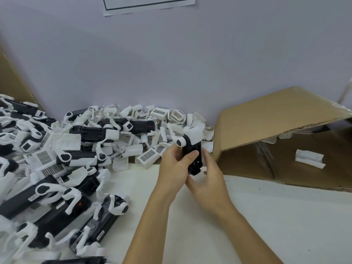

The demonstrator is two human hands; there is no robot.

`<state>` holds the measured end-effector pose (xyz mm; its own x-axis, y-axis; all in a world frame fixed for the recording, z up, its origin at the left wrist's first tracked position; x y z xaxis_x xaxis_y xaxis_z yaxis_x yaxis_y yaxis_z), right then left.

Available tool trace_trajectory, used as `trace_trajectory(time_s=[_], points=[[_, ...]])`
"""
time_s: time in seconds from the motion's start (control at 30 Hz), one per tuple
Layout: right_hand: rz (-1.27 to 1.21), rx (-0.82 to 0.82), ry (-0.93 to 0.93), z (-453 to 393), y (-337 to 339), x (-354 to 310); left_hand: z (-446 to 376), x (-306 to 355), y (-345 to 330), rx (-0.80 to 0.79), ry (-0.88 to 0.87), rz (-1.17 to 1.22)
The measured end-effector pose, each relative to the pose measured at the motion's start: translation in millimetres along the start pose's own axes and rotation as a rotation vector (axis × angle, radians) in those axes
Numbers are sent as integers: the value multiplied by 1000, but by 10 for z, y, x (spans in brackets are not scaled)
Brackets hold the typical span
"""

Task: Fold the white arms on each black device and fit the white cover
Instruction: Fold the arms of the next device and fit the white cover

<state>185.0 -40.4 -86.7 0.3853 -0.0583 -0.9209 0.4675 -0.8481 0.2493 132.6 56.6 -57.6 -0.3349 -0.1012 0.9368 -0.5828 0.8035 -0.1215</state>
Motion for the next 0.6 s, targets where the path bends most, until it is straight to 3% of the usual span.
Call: trace_trajectory(time_s=[0.33, 0.6], points=[[-347, 153, -143, -46, 196, 103, 39, 49, -83, -247, -204, -526], [-322, 234, -159, -63, 275, 124, 48, 56, -129, -302, -241, -592]])
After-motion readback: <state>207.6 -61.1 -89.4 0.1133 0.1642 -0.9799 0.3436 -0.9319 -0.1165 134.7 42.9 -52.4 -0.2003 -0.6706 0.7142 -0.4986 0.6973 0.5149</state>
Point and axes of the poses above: each hand's wrist, its own z-axis away from the middle knuckle, its own y-axis out of the back of the hand, x = y × z, the point moved 8 cm from there along -z, towards the middle knuckle, and after that the axes turned 8 degrees about -y, right-handed, at the moved point
